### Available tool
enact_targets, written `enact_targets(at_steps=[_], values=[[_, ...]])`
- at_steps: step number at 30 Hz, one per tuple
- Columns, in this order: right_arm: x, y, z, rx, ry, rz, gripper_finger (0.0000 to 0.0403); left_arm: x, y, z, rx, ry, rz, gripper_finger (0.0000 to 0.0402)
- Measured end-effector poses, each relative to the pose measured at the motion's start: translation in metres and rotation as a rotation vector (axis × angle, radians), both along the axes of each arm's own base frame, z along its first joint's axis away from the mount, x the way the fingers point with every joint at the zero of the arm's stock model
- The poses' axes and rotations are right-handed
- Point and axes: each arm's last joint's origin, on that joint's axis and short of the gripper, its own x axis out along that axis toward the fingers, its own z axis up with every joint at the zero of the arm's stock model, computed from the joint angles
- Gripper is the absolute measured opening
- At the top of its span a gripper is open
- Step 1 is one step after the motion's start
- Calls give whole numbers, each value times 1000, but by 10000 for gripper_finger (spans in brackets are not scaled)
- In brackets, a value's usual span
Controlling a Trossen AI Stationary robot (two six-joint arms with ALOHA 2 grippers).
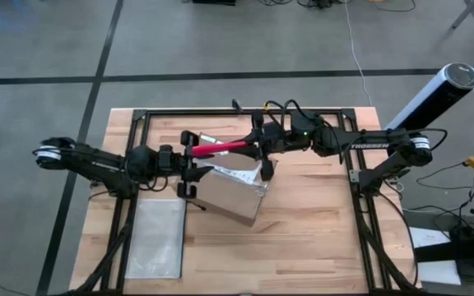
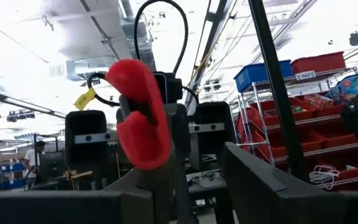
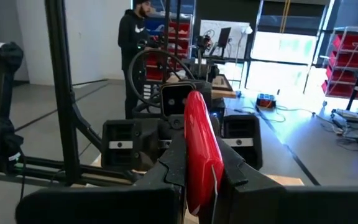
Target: Unpack boxes
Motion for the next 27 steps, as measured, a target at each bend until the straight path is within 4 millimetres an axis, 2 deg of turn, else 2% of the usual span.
enact_targets(at_steps=[23, 27], values=[[0, 2, -2, 0, 31, 10, 12, -1, 0, 10, 33, -66, 24, 118], [0, 3, -5, 0, 44, 16, 12, 2, 2, 5, 11, 3, 64, 118]])
